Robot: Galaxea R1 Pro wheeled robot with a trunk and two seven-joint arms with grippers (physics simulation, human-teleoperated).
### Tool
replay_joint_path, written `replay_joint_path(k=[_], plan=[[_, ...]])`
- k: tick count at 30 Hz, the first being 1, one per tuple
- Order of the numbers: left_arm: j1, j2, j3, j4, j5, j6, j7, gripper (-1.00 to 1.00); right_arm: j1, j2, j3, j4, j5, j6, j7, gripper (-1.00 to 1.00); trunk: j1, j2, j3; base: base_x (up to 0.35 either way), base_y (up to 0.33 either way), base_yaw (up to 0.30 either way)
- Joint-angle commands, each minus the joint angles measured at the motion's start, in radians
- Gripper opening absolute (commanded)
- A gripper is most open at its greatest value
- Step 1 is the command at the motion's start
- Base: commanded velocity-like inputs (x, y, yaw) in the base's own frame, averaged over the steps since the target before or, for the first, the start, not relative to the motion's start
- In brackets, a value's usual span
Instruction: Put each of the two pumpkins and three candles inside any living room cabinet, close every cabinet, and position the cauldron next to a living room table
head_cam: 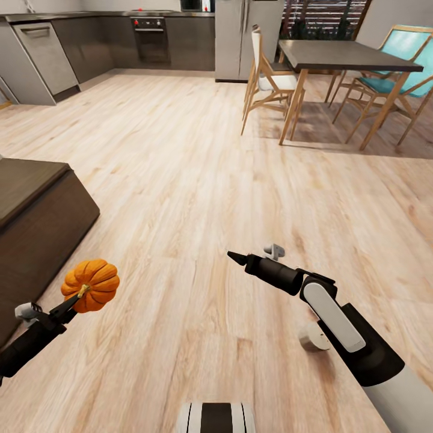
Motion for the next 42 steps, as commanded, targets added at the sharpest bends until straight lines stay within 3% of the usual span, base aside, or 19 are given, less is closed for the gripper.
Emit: replay_joint_path(k=[1,19,32,36,42], plan=[[0.0,0.0,0.001,-0.001,0.008,0.011,-0.001,-1.0,-0.001,-0.001,0.002,-0.001,-0.011,0.0,-0.01,1.0,-0.001,0.0,0.0,-0.33,0.0,-0.224],[0.0,0.001,0.001,0.0,0.01,0.011,-0.001,-1.0,-0.001,0.0,0.002,-0.001,-0.011,0.0,-0.009,1.0,-0.001,0.0,0.015,-0.053,0.0,-0.234],[0.0,0.003,0.005,0.002,0.011,0.011,-0.005,-1.0,-0.001,0.0,0.002,-0.001,-0.01,0.001,-0.009,1.0,-0.001,0.0,0.02,0.067,0.0,-0.014],[0.0,0.003,0.037,0.002,0.009,0.012,-0.005,-1.0,-0.001,0.0,0.002,-0.001,-0.01,0.001,-0.009,1.0,-0.003,0.001,0.035,0.004,0.0,0.0],[0.0,0.003,0.049,0.002,0.009,0.012,-0.005,-1.0,-0.001,0.001,0.002,-0.001,-0.009,0.001,-0.01,1.0,-0.003,0.001,0.035,0.0,0.0,0.0]])
